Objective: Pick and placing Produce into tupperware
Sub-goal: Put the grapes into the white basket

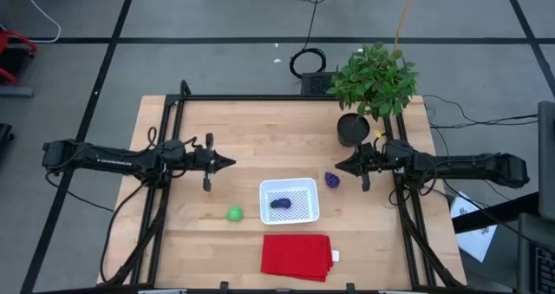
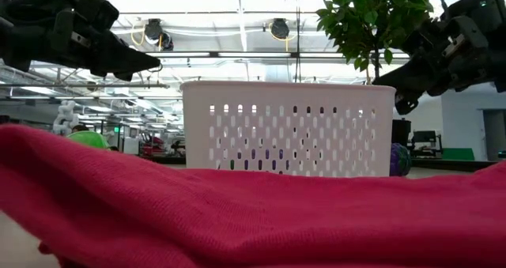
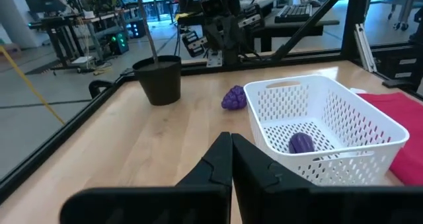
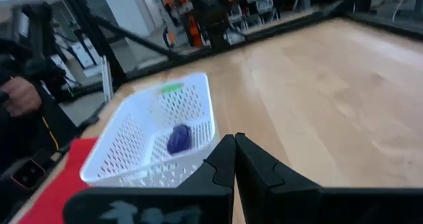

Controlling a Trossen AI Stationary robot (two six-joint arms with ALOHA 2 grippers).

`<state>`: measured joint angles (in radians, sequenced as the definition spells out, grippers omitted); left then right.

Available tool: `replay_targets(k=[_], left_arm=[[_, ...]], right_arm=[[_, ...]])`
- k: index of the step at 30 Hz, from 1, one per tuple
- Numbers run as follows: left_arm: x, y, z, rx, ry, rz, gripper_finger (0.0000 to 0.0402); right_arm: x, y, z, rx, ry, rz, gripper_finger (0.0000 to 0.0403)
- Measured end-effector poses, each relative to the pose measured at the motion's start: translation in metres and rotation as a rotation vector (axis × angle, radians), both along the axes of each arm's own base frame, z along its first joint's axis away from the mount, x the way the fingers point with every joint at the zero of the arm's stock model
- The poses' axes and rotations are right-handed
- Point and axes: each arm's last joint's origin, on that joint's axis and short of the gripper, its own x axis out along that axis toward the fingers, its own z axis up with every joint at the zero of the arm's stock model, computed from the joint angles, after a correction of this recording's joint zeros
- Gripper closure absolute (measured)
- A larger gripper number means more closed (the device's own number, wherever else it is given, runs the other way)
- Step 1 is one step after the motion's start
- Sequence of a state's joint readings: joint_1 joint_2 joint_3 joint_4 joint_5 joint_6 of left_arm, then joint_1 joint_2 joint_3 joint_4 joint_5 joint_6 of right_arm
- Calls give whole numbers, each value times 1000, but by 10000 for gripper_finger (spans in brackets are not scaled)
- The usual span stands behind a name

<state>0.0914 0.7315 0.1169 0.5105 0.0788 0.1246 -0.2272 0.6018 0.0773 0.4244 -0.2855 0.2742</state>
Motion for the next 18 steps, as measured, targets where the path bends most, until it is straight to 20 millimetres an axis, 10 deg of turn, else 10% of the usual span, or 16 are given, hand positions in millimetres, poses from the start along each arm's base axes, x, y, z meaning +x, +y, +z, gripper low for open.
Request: replay_targets(k=[18], left_arm=[[0, 0, 2, -12, -17, 2, 398]], right_arm=[[27, -6, 38, -15, 218, 26, 403]])
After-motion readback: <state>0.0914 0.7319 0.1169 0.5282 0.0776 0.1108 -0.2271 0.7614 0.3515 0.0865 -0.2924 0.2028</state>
